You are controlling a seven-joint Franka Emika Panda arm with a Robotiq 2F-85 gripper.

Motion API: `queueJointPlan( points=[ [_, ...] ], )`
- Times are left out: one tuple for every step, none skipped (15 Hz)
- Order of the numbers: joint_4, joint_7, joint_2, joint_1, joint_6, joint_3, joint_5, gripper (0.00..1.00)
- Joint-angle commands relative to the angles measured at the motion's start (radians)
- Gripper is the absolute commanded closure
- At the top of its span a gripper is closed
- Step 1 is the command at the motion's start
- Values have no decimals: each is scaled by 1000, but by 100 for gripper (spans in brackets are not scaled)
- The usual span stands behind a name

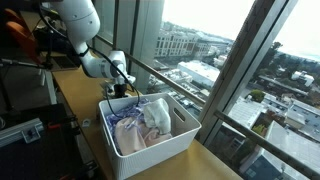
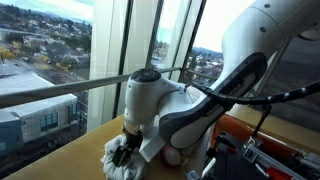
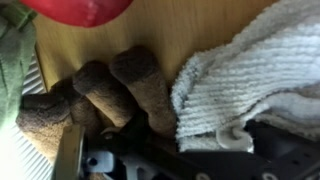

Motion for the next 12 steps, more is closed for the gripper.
queueJointPlan(
  points=[
    [27, -92, 24, -39, -15, 17, 102, 29],
    [17, -111, 9, -45, -17, 20, 128, 31],
    [9, -125, -5, -49, -21, 23, 154, 38],
    [1, -135, -17, -49, -24, 24, 174, 47],
    [-8, -144, -30, -49, -28, 27, 193, 54],
    [-16, -148, -41, -45, -31, 27, 207, 61],
    [-29, -151, -57, -40, -35, 27, 219, 69],
    [-38, -150, -69, -34, -38, 25, 224, 76],
    [-52, -147, -87, -28, -39, 25, 227, 84],
    [-68, -144, -107, -23, -40, 26, 228, 91],
    [-88, -140, -131, -16, -41, 26, 227, 99],
    [-104, -137, -149, -9, -39, 28, 226, 100]
  ],
)
